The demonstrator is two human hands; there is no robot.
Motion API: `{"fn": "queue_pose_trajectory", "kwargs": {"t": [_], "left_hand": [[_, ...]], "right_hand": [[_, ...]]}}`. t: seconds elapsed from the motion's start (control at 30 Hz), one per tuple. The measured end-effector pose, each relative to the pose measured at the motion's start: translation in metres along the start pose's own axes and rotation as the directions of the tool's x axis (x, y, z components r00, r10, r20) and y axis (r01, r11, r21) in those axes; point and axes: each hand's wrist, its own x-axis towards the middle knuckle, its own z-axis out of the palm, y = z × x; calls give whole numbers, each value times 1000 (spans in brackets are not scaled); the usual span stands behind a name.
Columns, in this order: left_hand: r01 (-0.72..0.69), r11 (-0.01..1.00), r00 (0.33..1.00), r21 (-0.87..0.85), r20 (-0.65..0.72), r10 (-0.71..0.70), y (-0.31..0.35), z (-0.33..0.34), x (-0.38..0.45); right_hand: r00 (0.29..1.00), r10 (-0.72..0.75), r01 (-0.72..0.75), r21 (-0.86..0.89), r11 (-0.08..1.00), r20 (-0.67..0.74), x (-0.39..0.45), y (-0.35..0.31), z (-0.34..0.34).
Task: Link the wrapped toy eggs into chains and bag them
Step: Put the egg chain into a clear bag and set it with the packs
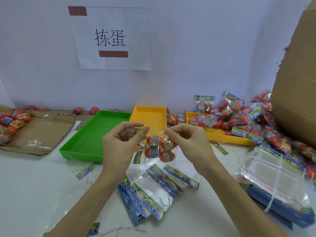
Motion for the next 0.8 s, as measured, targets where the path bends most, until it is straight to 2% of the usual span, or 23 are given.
{"fn": "queue_pose_trajectory", "kwargs": {"t": [0.07, 0.1, 0.13, 0.17, 0.2, 0.23, 0.27, 0.3, 0.37, 0.4, 0.47, 0.5, 0.57, 0.6, 0.67, 0.7, 0.73, 0.8], "left_hand": [[-108, 969, 994, 221, 2, 111, -5, 1, -2], [-140, 939, 989, 313, -7, 150, -8, 3, -3], [-120, 937, 992, 328, -7, 130, -10, 4, -4], [-32, 965, 999, 262, 28, 25, -10, 6, -5], [119, 983, 985, 143, 111, -135, -6, 9, -7], [295, 955, 927, 7, 239, -288, -3, 13, -8], [450, 887, 847, -104, 364, -387, 0, 15, -10], [544, 819, 790, -181, 439, -428, 1, 17, -12], [582, 771, 786, -257, 421, -453, -1, 18, -12], [564, 783, 810, -263, 363, -461, -2, 17, -10], [511, 832, 849, -217, 281, -448, -6, 12, -6], [497, 847, 852, -189, 291, -435, -6, 9, -4], [490, 859, 834, -147, 367, -412, -3, 5, -1], [481, 868, 820, -126, 416, -394, -2, 4, 0], [458, 886, 780, -70, 509, -363, 0, 3, 0], [444, 895, 764, -42, 540, -354, 0, 3, -1], [430, 903, 755, -22, 557, -346, -1, 4, -2], [421, 907, 758, -12, 554, -345, -2, 4, -3]], "right_hand": [[983, -132, 111, -164, 980, -124, -1, 3, 2], [954, -240, 191, -251, 949, -181, -1, 4, 3], [910, -357, 280, -323, 904, -210, -2, 4, 4], [865, -459, 365, -372, 853, -204, -3, 5, 5], [827, -537, 440, -402, 803, -167, -3, 7, 8], [807, -582, 499, -415, 761, -97, -4, 9, 11], [806, -593, 539, -416, 732, 2, -6, 12, 15], [809, -575, 569, -400, 719, 118, -7, 15, 19], [801, -527, 598, -335, 728, 284, -10, 20, 25], [802, -519, 592, -289, 752, 295, -12, 20, 27], [826, -536, 564, -213, 798, 176, -13, 15, 26], [845, -529, 532, -202, 822, 75, -12, 11, 25], [894, -429, 402, -192, 895, -128, -8, 6, 21], [932, -319, 296, -146, 944, -173, -6, 4, 17], [996, -37, 35, -24, 999, -77, 0, 3, 8], [996, 83, -83, 25, 996, 24, 3, 4, 3], [978, 169, -178, 71, 981, 121, 5, 5, 0], [956, 210, -239, 129, 962, 204, 7, 9, -5]]}}
